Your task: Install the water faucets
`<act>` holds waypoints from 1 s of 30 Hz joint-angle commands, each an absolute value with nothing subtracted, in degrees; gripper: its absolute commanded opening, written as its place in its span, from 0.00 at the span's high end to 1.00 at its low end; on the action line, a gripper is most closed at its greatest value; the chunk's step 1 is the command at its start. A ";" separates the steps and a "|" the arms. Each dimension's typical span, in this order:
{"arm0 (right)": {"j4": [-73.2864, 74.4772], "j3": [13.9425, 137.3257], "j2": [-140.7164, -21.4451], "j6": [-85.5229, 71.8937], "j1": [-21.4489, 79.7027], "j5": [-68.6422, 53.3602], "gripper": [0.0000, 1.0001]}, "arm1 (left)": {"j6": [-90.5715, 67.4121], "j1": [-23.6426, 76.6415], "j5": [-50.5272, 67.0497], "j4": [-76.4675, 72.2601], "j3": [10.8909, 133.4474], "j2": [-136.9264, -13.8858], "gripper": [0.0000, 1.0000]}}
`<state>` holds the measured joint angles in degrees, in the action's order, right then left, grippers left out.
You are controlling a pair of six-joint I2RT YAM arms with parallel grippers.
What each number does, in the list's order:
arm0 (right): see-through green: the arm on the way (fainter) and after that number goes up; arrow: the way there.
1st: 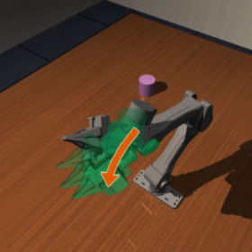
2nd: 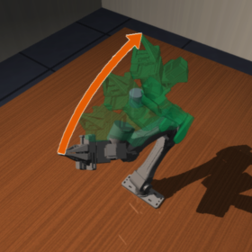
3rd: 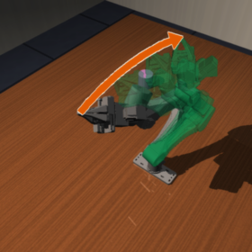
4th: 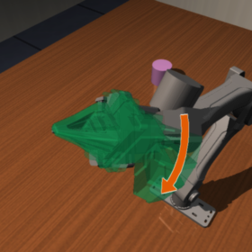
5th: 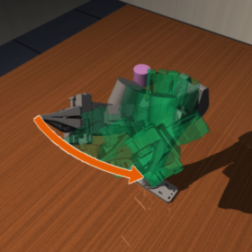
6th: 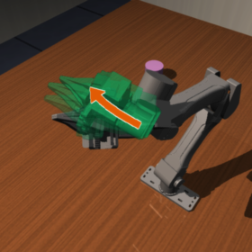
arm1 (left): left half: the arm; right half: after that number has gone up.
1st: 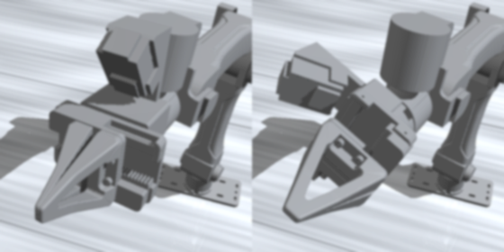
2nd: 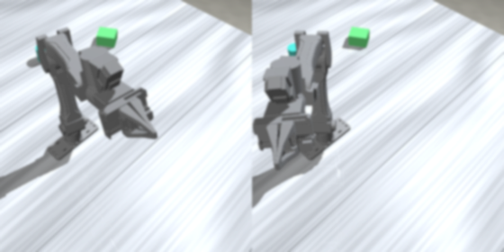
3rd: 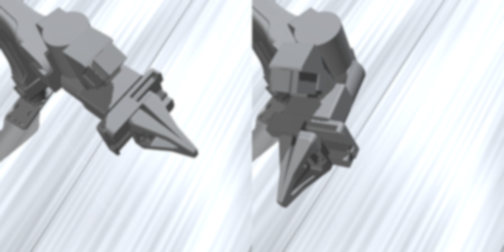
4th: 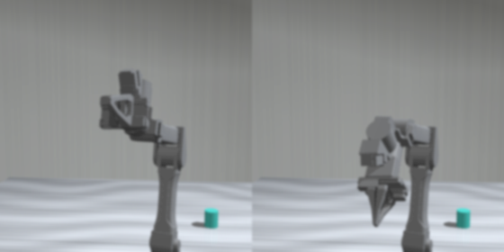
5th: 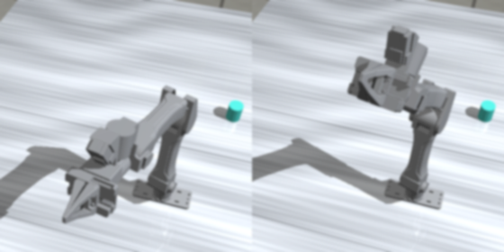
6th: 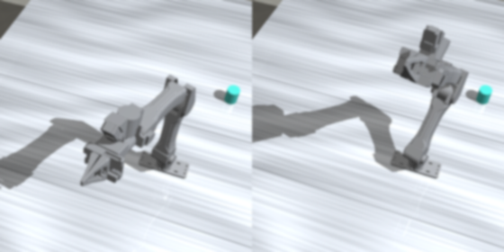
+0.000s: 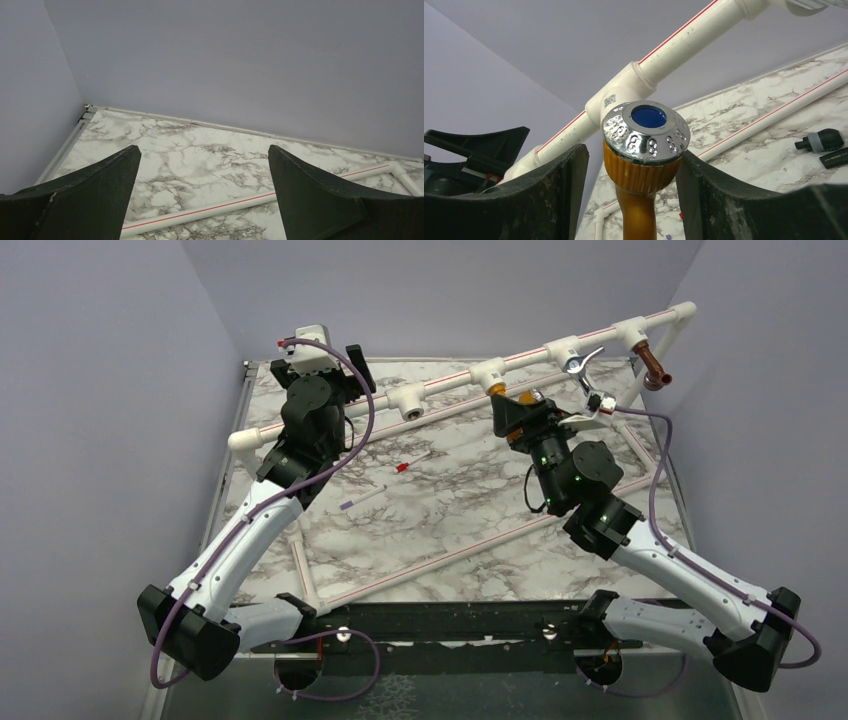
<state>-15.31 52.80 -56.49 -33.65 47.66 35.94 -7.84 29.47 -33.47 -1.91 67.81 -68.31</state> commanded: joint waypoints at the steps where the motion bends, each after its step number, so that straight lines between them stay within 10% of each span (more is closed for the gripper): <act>1: -15.50 54.08 -57.26 -32.52 47.90 37.79 0.36 | -9.07 31.73 -30.23 19.82 60.82 -73.74 0.01; 8: -15.11 54.21 -58.48 -34.41 47.90 37.66 0.59 | -9.05 31.73 -30.39 19.84 60.82 -73.62 0.01; 14: -14.49 52.25 -57.71 -39.96 47.90 38.44 0.99 | -9.05 31.73 -30.36 19.86 60.78 -73.62 0.01; 30: -18.81 46.64 -55.15 -65.70 47.82 36.66 1.00 | -9.06 31.73 -30.58 19.86 60.82 -73.57 0.01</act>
